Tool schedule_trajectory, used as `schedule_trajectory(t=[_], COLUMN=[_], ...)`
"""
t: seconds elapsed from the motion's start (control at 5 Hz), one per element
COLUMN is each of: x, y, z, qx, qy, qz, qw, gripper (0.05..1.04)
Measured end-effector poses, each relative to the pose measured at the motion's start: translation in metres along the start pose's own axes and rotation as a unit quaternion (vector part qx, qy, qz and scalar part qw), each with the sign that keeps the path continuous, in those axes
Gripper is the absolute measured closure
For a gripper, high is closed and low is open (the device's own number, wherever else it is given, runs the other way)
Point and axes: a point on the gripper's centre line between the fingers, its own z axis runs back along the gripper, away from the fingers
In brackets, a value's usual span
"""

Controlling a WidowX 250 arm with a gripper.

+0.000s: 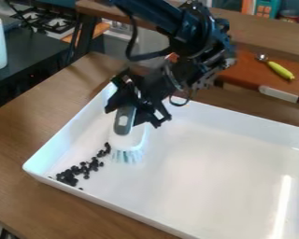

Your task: Sweep into pile

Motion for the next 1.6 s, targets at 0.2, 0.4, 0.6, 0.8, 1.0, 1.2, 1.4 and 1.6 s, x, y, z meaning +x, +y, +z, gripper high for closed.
schedule_trajectory(t=[0.2,0.4,0.6,0.8,1.0,1.2,1.4,1.6], x=[-0.01,-0.015,-0.022,-0.032,-0.047,-0.068,-0.09,-0.106], y=[0.006,-0.001,-0.012,-0.014,-0.027,-0.044,-0.079,-0.106], z=[-0.004,0.004,0.03,0.066,0.093,0.123,0.135,0.147], qx=[0.006,0.002,-0.016,-0.051,-0.077,-0.087,-0.07,-0.061], qy=[0.004,-0.003,-0.017,-0.032,-0.046,-0.078,-0.098,-0.105], qz=[0.002,0.006,0.01,0.013,-0.005,-0.025,-0.067,-0.086], qw=[1.0,1.0,0.9997,0.9981,0.9959,0.9928,0.9905,0.9888], gripper=[0.587,0.587,0.587,0.587,0.587,0.587,0.587,0.587])
